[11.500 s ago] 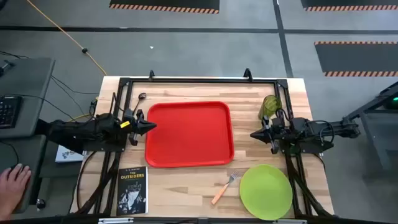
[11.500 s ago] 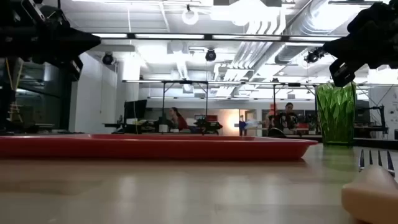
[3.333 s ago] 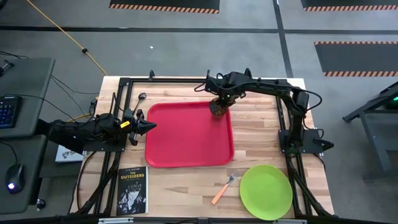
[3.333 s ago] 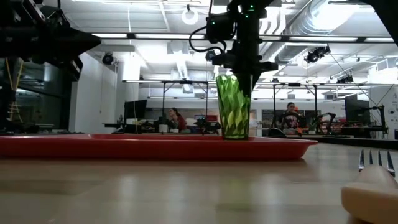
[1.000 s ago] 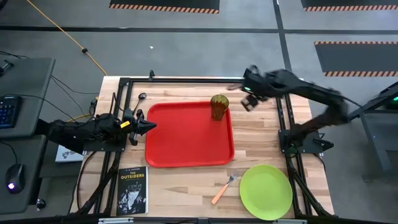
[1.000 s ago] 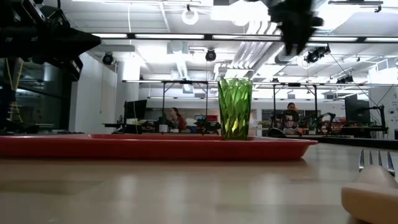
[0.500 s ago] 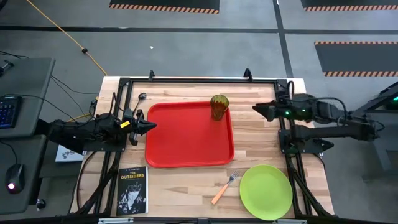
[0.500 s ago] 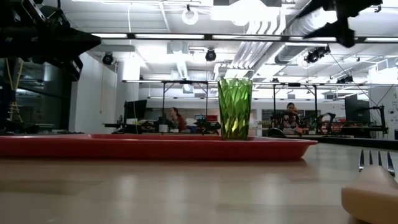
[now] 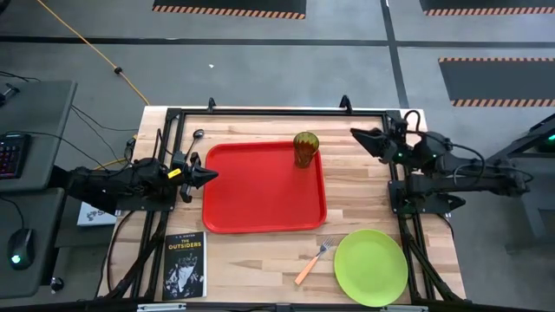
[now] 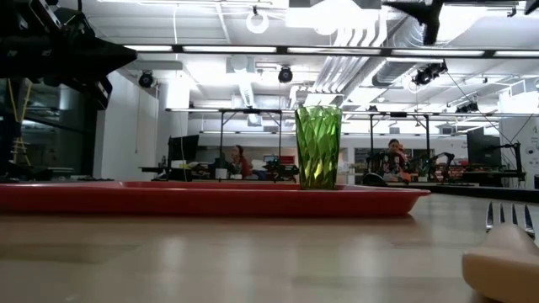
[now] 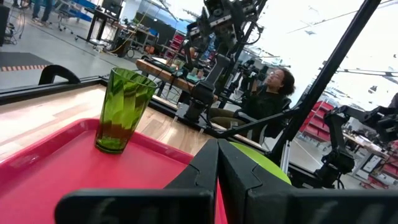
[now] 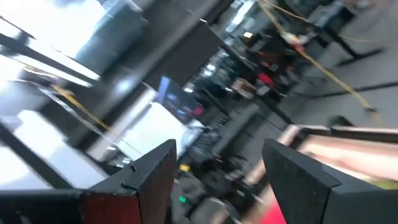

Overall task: Pick and place plate/cup/fork/spoon on tray
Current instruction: Put the black spoon to the left side of the red tray

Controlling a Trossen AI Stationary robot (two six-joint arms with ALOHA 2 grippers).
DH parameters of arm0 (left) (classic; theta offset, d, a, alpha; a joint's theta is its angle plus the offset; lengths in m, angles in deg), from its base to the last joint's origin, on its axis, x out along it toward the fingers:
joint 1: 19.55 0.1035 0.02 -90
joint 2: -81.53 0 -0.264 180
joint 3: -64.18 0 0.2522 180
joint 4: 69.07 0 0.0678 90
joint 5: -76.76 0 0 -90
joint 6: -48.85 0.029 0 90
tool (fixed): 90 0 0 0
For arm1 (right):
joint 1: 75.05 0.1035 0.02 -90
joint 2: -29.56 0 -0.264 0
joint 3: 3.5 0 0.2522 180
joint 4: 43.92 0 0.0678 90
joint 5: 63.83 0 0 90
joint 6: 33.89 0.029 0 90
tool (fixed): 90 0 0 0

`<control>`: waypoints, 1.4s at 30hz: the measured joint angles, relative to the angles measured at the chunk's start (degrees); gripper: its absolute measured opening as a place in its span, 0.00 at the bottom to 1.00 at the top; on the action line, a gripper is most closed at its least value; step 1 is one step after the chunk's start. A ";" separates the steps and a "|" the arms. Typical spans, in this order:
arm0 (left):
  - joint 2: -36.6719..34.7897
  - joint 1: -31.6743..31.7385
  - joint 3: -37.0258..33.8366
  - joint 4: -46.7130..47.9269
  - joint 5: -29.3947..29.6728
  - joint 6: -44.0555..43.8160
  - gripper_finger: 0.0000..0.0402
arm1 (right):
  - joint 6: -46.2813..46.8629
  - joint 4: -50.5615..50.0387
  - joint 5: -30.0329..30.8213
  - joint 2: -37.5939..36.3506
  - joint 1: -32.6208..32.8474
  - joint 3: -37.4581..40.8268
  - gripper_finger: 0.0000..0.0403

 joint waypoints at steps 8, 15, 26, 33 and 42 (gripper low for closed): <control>0.00 0.03 -0.01 -2.38 0.41 -0.04 0.00 | -1.84 12.92 -4.49 4.49 0.00 0.00 0.58; 0.00 0.03 0.00 -7.06 0.42 -3.92 0.00 | -1.31 12.81 -3.22 7.21 0.00 0.00 0.58; 0.00 0.03 0.00 -7.02 4.13 -8.52 0.00 | -1.34 12.81 0.27 9.26 0.00 0.00 0.58; 0.03 0.03 0.00 -10.73 12.43 -10.73 0.06 | -3.70 12.83 -0.39 9.24 0.00 0.00 0.58; 10.62 0.10 8.30 -11.15 22.92 -15.69 0.37 | -6.18 12.86 -2.35 9.24 0.00 0.00 0.58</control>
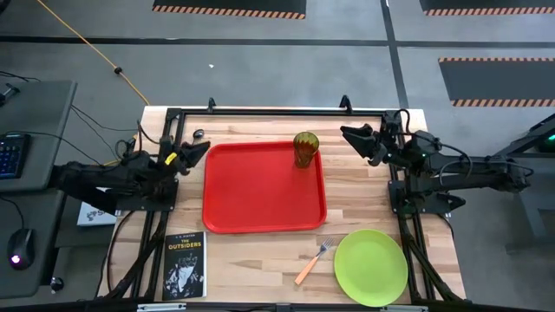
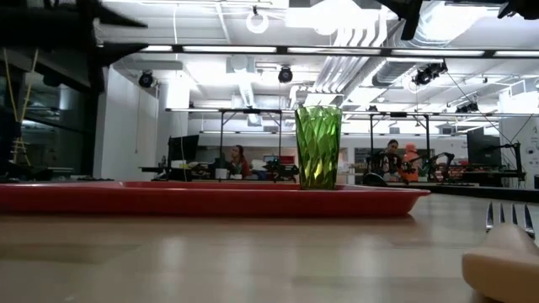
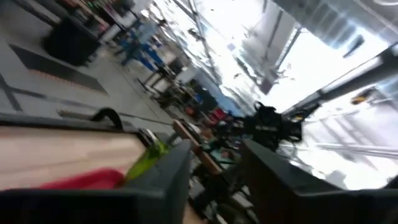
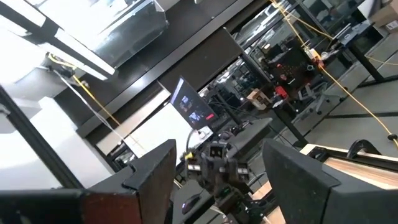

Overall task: Pick and place plate/cup/fork/spoon on tray
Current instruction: Put the black spoon to the left side of the red tray

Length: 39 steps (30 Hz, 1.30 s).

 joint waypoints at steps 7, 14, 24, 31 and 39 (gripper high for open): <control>18.44 4.06 19.72 11.52 2.83 4.39 0.56 | -0.08 0.02 -2.67 0.00 0.00 0.00 0.58; 33.58 14.52 42.03 49.25 0.60 -2.23 0.57 | 2.27 -0.02 -4.12 0.00 0.00 0.00 0.58; 45.67 32.67 50.82 76.49 -12.97 3.73 0.57 | 0.37 -0.69 -5.67 0.00 0.00 0.00 0.58; 54.49 44.76 49.45 83.57 -16.79 11.85 0.57 | -0.06 -4.12 -3.27 0.04 -0.04 0.00 0.58; 65.04 52.57 44.04 79.63 -13.92 21.51 0.57 | 3.66 -6.67 1.31 0.04 -0.04 0.00 0.58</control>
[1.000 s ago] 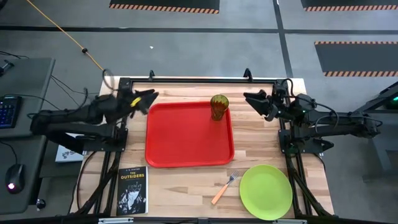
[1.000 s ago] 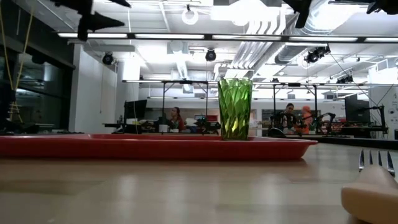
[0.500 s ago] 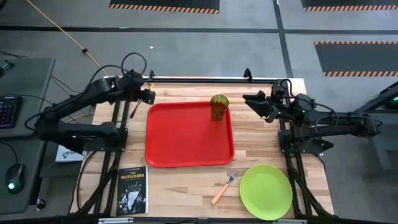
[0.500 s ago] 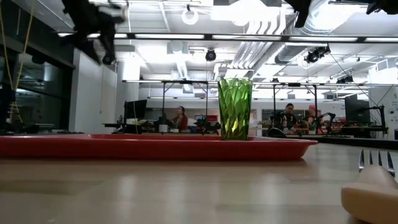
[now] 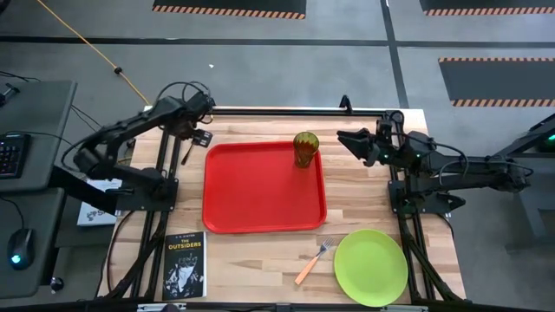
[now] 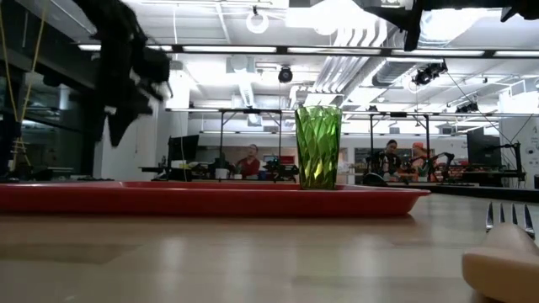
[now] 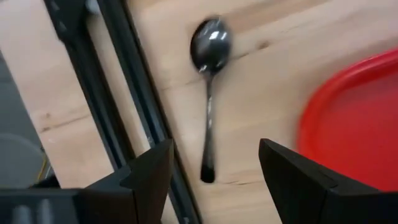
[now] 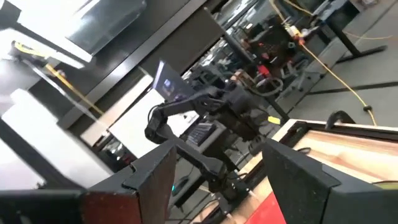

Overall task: Pick and place plate/cup/fork/spoon on tray
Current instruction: Put the black spoon to the left side of the red tray

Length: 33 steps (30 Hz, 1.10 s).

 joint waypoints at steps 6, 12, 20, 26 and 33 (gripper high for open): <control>4.75 -0.68 -3.28 -7.87 1.47 -1.17 0.57 | 1.21 -0.36 2.08 0.04 0.00 0.00 0.58; 6.10 -0.38 -6.74 -13.56 4.59 -3.46 0.57 | 1.21 -0.41 2.22 0.04 0.00 0.00 0.58; 8.51 -1.39 -9.40 -19.99 8.16 -8.36 0.57 | 1.21 -0.76 2.01 0.04 0.02 0.00 0.58; 10.51 -0.79 -9.38 -23.86 8.60 -13.75 0.57 | 1.21 -0.83 1.35 0.04 0.02 0.00 0.58; 13.78 -1.34 -9.40 -23.71 10.06 -18.55 0.52 | 1.21 -0.83 1.06 0.04 0.02 0.00 0.58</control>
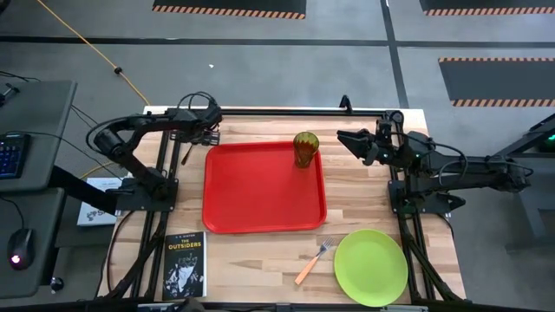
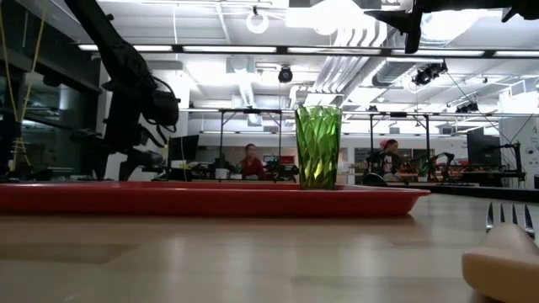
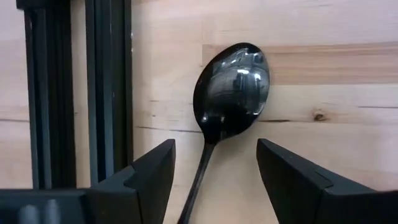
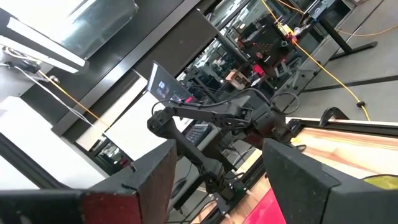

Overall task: Pick and place plate/cup/fork/spoon on tray
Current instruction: Put the black spoon to the left side of the red tray

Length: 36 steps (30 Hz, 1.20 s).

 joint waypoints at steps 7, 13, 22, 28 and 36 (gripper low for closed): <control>2.83 -0.86 0.00 -1.60 3.23 -1.68 0.43 | -0.29 -0.02 -0.05 0.00 0.00 0.00 0.58; 3.43 -1.45 0.07 -2.02 3.08 -2.35 0.30 | -0.44 -1.19 -0.07 0.00 0.00 0.00 0.58; 3.51 -1.60 0.04 -2.70 3.05 -2.95 0.03 | -0.44 -2.12 -0.09 0.02 0.00 0.00 0.58; 1.03 -1.40 -0.04 -3.02 3.49 3.13 0.02 | -0.46 -2.12 -0.63 0.02 0.00 0.00 0.58; -10.55 -0.74 -0.04 -3.43 1.30 10.70 0.01 | -0.46 -2.12 -0.85 0.02 0.02 0.00 0.58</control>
